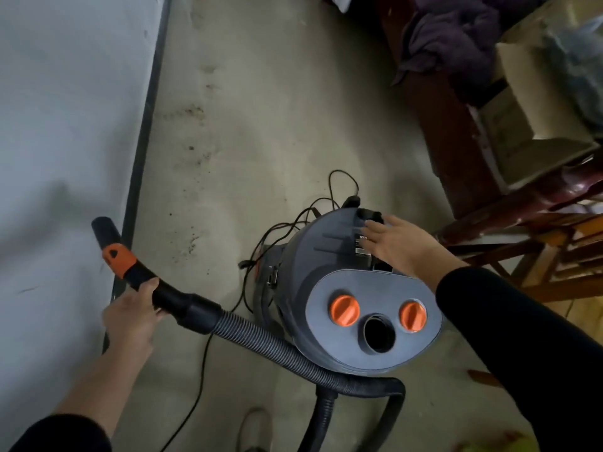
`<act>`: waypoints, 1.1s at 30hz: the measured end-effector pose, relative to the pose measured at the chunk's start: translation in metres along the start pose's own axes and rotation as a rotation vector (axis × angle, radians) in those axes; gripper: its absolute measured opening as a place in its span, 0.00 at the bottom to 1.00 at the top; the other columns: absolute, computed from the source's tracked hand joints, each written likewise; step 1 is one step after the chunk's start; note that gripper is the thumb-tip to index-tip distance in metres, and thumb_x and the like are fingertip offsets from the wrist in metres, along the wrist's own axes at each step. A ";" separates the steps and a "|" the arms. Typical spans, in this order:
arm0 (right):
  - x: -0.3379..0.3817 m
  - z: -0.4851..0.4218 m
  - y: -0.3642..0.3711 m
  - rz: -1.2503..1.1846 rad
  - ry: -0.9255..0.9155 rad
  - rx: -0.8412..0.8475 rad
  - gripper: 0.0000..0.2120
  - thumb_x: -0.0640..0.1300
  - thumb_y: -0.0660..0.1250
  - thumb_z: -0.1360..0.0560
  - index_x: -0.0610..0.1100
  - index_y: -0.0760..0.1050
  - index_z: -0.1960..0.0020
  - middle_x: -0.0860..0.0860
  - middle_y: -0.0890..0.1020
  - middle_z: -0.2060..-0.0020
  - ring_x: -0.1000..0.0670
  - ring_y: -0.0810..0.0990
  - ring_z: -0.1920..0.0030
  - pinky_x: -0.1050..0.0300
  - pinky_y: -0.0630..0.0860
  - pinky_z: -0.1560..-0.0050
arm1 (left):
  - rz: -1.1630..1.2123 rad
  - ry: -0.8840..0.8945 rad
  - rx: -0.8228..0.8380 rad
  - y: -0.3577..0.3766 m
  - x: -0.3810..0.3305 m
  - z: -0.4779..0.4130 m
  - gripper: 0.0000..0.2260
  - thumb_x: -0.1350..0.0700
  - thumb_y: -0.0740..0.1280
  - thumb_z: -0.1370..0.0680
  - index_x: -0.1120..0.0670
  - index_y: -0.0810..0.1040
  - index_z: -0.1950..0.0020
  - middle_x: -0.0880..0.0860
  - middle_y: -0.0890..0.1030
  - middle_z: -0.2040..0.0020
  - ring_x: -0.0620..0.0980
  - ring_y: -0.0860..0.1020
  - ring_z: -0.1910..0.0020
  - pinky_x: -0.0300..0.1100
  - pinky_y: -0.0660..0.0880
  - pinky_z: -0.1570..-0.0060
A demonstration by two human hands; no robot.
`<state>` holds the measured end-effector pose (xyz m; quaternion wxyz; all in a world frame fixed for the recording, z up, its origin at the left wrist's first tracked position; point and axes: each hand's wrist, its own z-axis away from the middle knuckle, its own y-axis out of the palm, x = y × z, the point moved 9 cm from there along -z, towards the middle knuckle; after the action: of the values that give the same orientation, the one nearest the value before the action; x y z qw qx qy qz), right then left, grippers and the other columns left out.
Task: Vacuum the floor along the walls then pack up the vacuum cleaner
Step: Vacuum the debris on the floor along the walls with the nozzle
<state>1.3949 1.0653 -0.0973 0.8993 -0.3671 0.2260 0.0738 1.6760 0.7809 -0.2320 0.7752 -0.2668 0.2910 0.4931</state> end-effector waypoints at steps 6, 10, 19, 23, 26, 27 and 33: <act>0.004 -0.016 0.010 0.095 -0.131 -0.229 0.17 0.30 0.80 0.43 0.33 0.82 0.55 0.37 0.84 0.57 0.37 0.83 0.50 0.45 0.80 0.47 | -0.016 -0.030 0.008 0.005 0.003 -0.017 0.14 0.53 0.67 0.21 0.55 0.75 0.37 0.56 0.79 0.44 0.53 0.79 0.51 0.51 0.75 0.41; 0.004 -0.015 0.015 0.096 -0.097 -0.209 0.19 0.29 0.78 0.41 0.29 0.79 0.52 0.33 0.82 0.54 0.34 0.82 0.48 0.42 0.79 0.46 | -0.024 -0.026 0.008 0.017 0.000 -0.023 0.17 0.54 0.66 0.20 0.59 0.74 0.34 0.57 0.77 0.44 0.53 0.78 0.48 0.48 0.75 0.43; -0.001 -0.016 0.025 0.203 0.017 -0.014 0.19 0.34 0.51 0.19 0.34 0.61 0.28 0.36 0.67 0.30 0.36 0.59 0.26 0.35 0.66 0.34 | 0.034 0.041 0.071 0.029 -0.032 -0.030 0.17 0.55 0.63 0.19 0.61 0.71 0.32 0.59 0.76 0.38 0.55 0.77 0.38 0.43 0.75 0.45; -0.014 -0.023 0.038 0.060 0.174 0.112 0.20 0.37 0.58 0.20 0.35 0.61 0.30 0.40 0.68 0.32 0.39 0.60 0.28 0.37 0.71 0.40 | -0.026 0.072 -0.011 0.027 -0.046 -0.026 0.11 0.55 0.66 0.21 0.60 0.75 0.42 0.57 0.78 0.45 0.52 0.79 0.46 0.41 0.75 0.51; -0.020 -0.020 0.050 -0.081 0.280 0.226 0.24 0.35 0.63 0.22 0.36 0.60 0.29 0.40 0.68 0.32 0.40 0.61 0.29 0.37 0.72 0.41 | -0.047 0.109 -0.031 0.037 -0.053 -0.017 0.05 0.57 0.67 0.21 0.59 0.77 0.51 0.54 0.79 0.55 0.50 0.79 0.52 0.35 0.77 0.60; -0.022 -0.017 0.053 -0.139 0.312 0.257 0.23 0.34 0.63 0.23 0.35 0.60 0.30 0.40 0.68 0.33 0.40 0.62 0.30 0.37 0.71 0.41 | -0.052 0.120 -0.031 0.041 -0.055 -0.015 0.05 0.57 0.68 0.22 0.57 0.77 0.55 0.52 0.79 0.57 0.51 0.79 0.52 0.36 0.77 0.60; -0.030 0.007 0.086 -0.525 0.526 0.382 0.30 0.36 0.70 0.26 0.35 0.59 0.29 0.37 0.67 0.32 0.38 0.62 0.29 0.36 0.70 0.37 | -0.066 0.173 -0.059 0.049 -0.071 -0.011 0.06 0.57 0.70 0.24 0.58 0.79 0.49 0.57 0.82 0.49 0.54 0.82 0.50 0.46 0.79 0.51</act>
<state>1.3452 1.1334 -0.1329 0.8511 -0.2451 0.3564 -0.2976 1.6044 0.7481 -0.1948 0.7549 -0.3407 0.3332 0.4507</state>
